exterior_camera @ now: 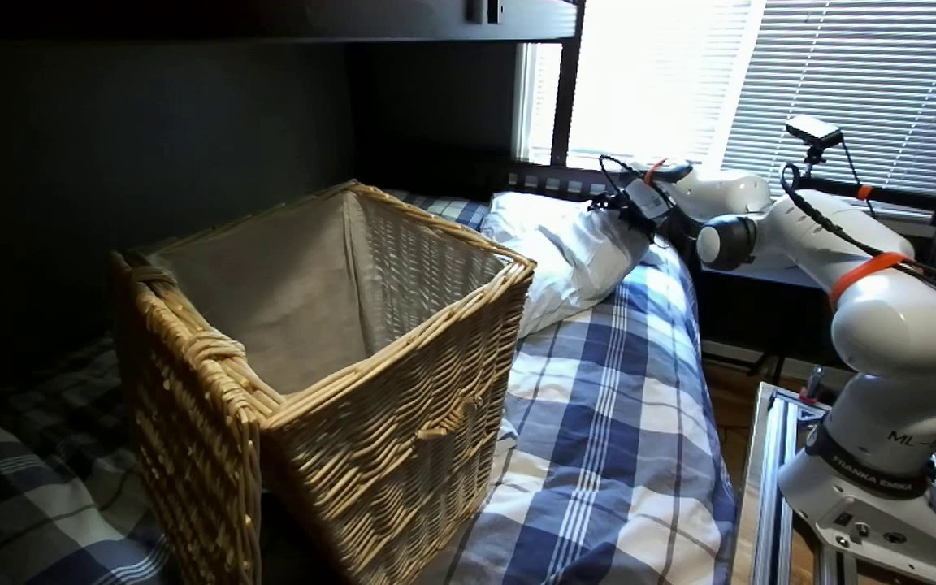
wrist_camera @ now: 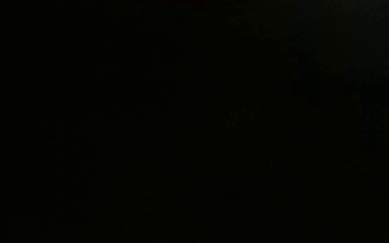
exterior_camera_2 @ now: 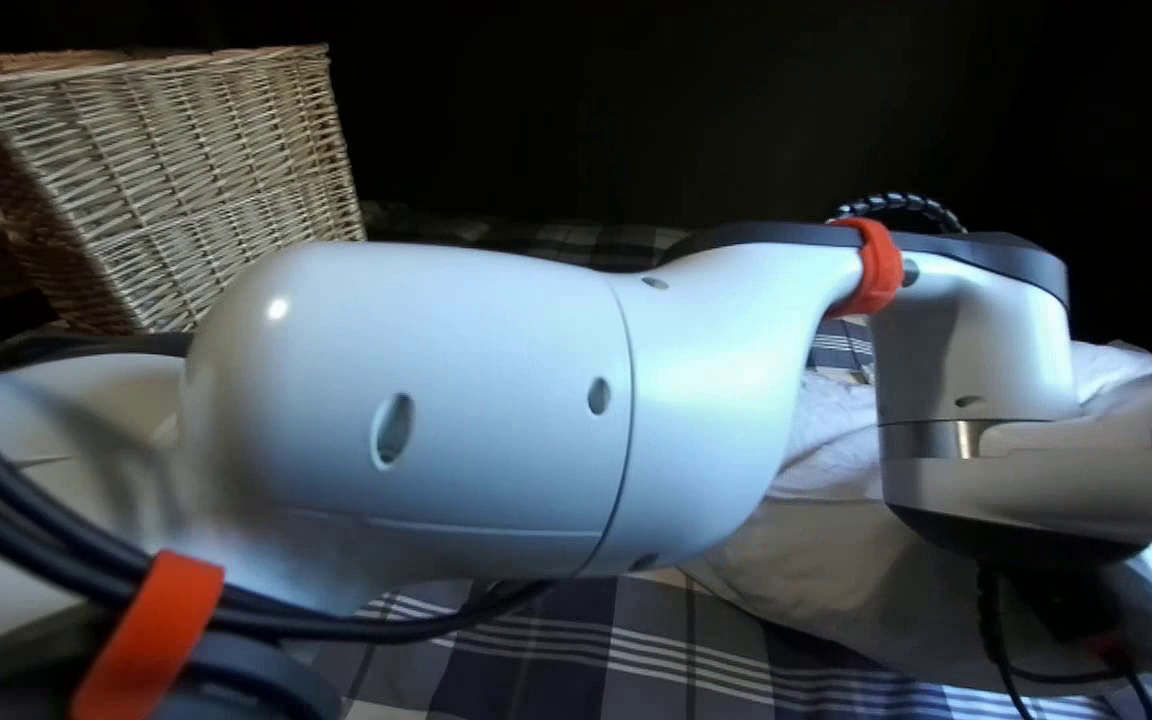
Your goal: Move the pillow to the right
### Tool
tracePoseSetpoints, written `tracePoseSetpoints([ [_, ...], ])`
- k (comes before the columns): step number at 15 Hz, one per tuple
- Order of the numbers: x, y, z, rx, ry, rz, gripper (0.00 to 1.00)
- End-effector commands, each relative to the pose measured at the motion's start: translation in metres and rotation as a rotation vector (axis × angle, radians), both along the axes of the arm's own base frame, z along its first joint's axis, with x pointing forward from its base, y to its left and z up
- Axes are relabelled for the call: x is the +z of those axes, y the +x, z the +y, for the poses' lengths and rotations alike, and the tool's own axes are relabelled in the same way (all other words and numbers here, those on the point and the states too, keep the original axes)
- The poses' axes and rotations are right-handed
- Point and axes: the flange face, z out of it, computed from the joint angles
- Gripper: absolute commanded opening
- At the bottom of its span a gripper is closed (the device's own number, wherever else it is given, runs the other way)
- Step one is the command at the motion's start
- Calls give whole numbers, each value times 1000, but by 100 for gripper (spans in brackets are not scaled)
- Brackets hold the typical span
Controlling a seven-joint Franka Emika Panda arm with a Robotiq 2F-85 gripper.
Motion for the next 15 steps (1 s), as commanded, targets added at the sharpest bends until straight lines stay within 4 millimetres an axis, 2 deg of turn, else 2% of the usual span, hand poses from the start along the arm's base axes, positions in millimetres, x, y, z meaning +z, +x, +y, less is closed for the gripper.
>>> tracePoseSetpoints([
  [1, 15, 15, 12, -51, -179, 91, 100],
  [7, 27, 20, 23, -135, -476, 252, 100],
  [11, 7, 23, 37, -41, -541, 449, 100],
  [13, -11, 39, 62, 88, -482, 452, 100],
  [15, -19, 46, 82, 178, -460, 458, 100],
])
